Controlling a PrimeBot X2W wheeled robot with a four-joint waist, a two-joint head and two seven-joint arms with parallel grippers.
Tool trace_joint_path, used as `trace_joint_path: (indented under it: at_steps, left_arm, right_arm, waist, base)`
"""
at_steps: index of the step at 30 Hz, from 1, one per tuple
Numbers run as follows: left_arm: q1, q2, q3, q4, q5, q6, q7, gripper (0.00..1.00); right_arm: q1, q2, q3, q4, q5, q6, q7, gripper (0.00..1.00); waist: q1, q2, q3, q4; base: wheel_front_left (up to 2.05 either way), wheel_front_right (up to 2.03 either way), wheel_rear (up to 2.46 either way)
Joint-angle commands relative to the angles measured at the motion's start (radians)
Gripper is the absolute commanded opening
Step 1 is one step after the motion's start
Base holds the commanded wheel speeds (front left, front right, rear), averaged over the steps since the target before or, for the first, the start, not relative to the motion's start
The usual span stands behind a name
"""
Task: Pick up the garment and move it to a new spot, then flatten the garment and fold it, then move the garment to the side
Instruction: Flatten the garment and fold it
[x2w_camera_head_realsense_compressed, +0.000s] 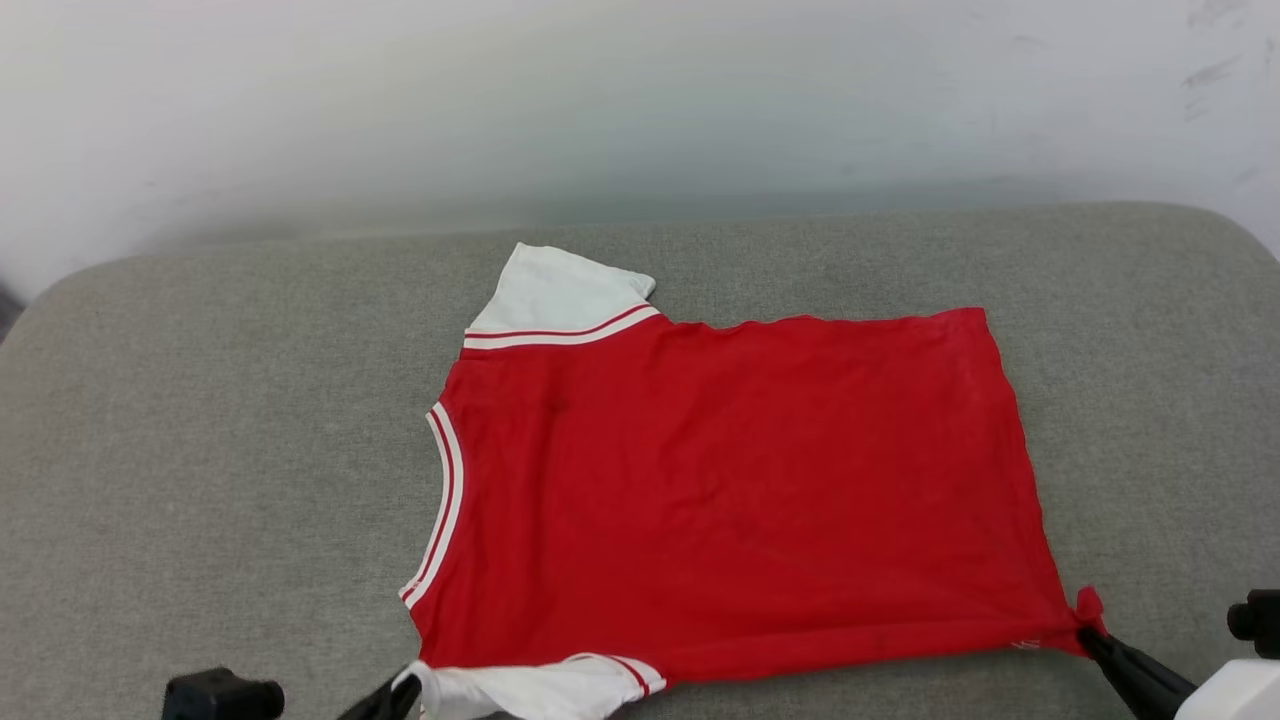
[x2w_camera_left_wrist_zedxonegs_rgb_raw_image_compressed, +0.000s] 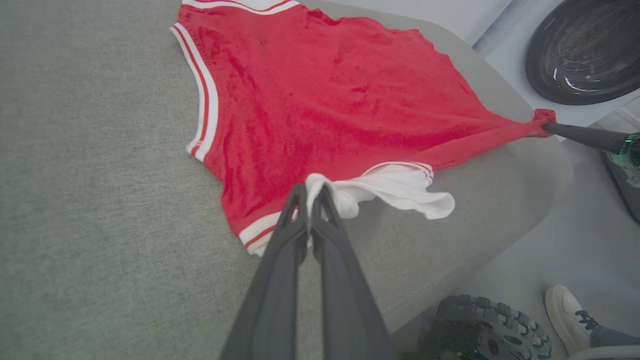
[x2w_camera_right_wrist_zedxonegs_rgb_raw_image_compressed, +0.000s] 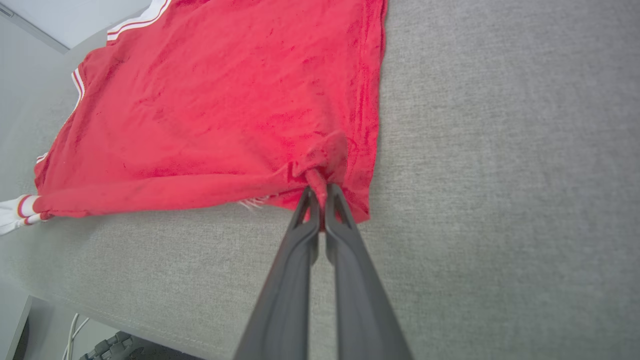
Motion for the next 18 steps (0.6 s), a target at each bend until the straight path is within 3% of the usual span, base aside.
trace_joint_path:
  at_steps: [1, 8, 18]
  left_arm:
    - [-0.043, -0.006, 0.016, -0.006, 0.01, -0.003, -0.014, 0.0]
    - [-0.177, -0.004, 0.045, -0.006, 0.029, -0.013, 0.0, 0.0]
    - [-0.364, -0.012, 0.039, 0.096, 0.057, -0.037, 0.045, 0.0]
  right_arm:
    - [-0.018, 0.01, -0.016, -0.021, -0.003, 0.0, 0.01, 0.0]
    - [-0.103, 0.033, -0.038, -0.062, -0.021, 0.0, 0.056, 0.0]
    - [-0.273, 0.048, 0.003, 0.0, -0.11, 0.0, 0.108, 0.0]
  waist:
    - [0.0001, -0.0001, 0.018, -0.001]
    - [0.0001, -0.0001, 0.095, -0.01]
    - [0.0001, -0.0001, 0.203, -0.023]
  base:
    - [0.0, 0.0, 0.0]
    - [0.0, 0.0, 0.0]
    - [0.0, 0.0, 0.0]
